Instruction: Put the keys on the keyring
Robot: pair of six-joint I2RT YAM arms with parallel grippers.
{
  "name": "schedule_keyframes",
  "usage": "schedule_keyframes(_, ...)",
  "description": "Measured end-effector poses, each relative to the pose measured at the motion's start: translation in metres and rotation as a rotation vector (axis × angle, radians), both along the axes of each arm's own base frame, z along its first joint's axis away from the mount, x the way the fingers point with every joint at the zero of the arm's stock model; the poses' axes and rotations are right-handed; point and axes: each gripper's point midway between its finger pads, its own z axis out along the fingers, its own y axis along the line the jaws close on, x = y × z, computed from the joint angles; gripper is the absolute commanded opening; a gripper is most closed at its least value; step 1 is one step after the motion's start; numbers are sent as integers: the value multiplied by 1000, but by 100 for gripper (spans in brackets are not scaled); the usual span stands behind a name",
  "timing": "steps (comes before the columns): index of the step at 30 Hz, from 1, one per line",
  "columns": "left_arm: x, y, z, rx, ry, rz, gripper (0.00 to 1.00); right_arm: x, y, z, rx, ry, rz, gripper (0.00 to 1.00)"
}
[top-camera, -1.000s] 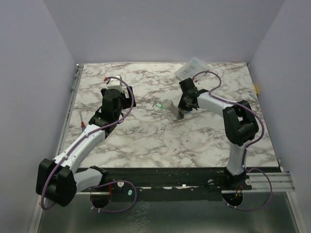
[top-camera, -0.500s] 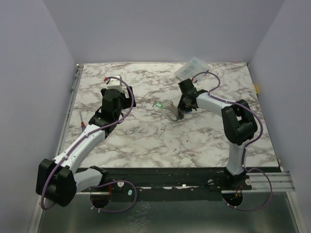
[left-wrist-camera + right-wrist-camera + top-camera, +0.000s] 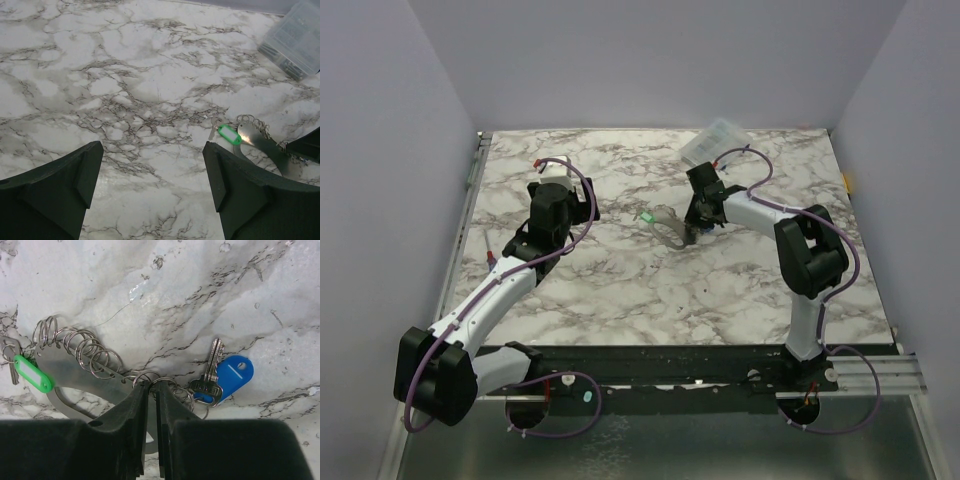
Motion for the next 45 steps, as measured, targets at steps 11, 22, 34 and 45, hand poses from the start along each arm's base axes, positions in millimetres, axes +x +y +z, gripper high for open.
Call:
schedule_keyframes(11,0,0,0,0,0,-1,89,6,3,0,10,-33,7,9)
schedule_keyframes(22,0,-1,0,-2,1,-5,89,10,5,0,14,-80,34,16)
schedule_keyframes(34,0,-3,-2,-2,8,-14,89,13,6,-1,17,-103,46,4)
schedule_keyframes(45,0,-5,-4,-3,13,-24,89,13,7,1,14,-126,76,1)
